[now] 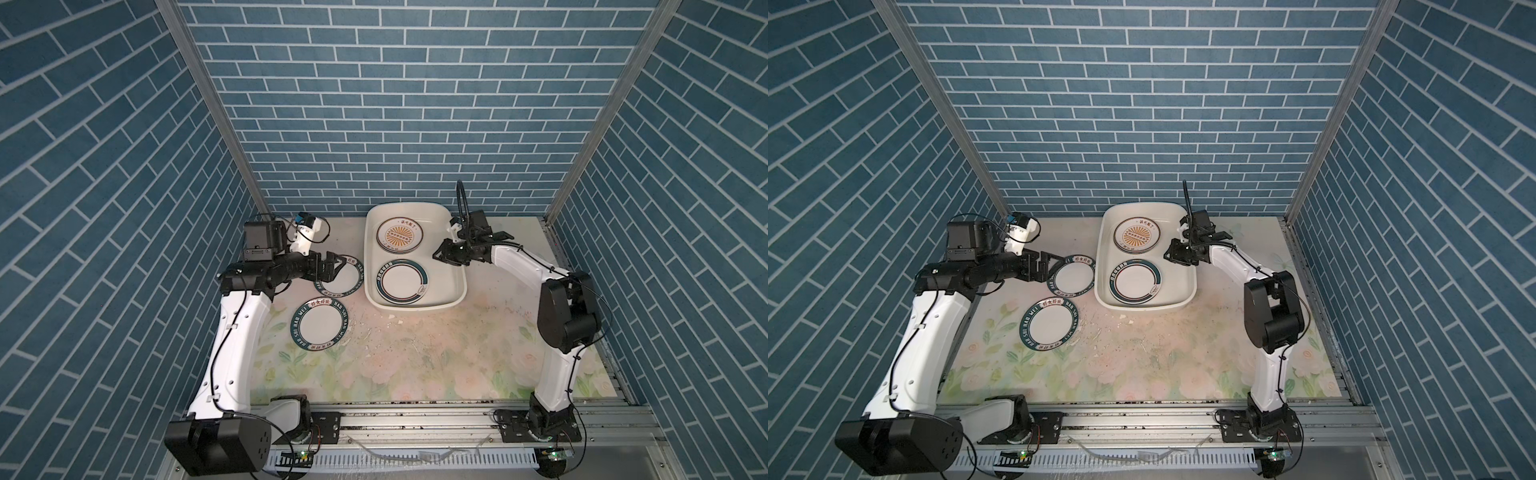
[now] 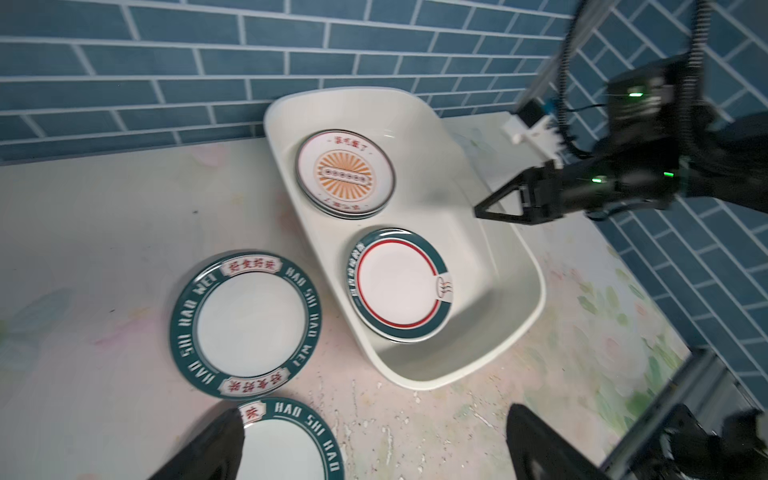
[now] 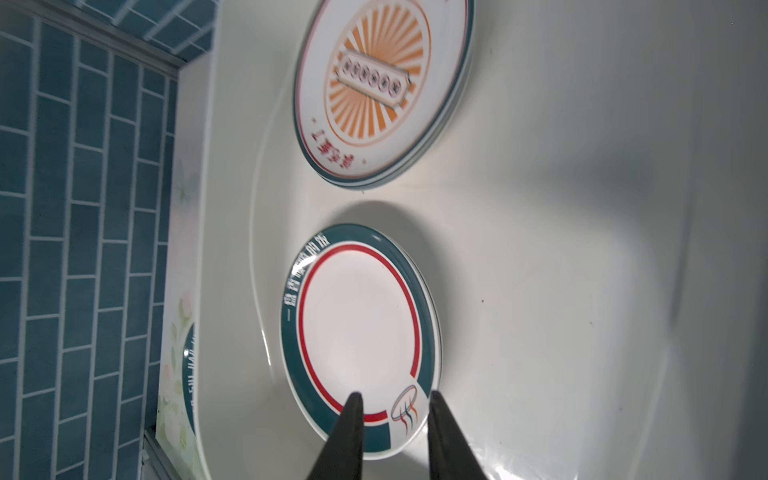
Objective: Place the plates into the plastic bin on the countertop
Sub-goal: 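Raise the right gripper from the bin while the left gripper nears a green-rimmed plate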
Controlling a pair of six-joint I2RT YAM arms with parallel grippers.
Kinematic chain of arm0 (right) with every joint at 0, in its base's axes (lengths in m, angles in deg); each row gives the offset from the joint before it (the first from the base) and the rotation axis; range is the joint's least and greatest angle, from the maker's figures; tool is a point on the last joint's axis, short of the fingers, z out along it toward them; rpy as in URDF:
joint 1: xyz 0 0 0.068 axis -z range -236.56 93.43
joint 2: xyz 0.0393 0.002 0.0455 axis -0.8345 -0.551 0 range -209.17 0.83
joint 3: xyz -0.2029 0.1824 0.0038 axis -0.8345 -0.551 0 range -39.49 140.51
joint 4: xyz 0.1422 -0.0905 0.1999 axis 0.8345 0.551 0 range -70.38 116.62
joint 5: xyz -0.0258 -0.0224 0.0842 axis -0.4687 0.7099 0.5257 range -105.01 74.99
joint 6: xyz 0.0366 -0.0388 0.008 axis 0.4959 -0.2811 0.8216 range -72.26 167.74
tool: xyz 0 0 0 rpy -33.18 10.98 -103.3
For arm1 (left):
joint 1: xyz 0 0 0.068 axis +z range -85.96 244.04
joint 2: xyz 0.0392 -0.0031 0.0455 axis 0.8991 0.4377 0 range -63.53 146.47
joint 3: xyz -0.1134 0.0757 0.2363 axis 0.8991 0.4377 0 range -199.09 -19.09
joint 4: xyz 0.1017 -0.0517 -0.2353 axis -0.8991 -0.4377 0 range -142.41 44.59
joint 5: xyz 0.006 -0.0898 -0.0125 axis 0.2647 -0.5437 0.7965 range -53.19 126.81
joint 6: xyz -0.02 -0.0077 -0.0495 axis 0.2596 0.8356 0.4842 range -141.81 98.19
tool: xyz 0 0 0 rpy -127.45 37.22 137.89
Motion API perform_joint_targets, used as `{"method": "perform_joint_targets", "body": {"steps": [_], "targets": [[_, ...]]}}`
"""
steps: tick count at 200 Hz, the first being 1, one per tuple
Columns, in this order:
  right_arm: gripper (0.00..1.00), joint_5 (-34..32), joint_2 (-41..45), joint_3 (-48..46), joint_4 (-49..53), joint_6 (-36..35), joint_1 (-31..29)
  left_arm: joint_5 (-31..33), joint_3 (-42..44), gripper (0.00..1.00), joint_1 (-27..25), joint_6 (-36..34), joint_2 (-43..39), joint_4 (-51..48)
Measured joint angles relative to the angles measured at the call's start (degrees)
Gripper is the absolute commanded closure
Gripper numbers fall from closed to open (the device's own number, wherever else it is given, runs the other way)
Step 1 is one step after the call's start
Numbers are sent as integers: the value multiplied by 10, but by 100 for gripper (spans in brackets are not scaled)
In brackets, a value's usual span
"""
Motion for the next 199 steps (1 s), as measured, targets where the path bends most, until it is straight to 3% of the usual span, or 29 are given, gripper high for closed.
{"method": "perform_joint_targets", "body": {"steps": [26,83,122,199], "targets": [[72,-11,75,-52,-55,5,2,33,-1,0,18,3,10,2],[71,-23,211,-243,-154,35,2,2,-23,0,74,-73,70,-61],[71,-21,243,-319,-191,52,2,-7,14,1,104,-152,96,-93],[71,-11,278,-376,-223,56,2,-28,24,0,173,-280,205,-131]]}}
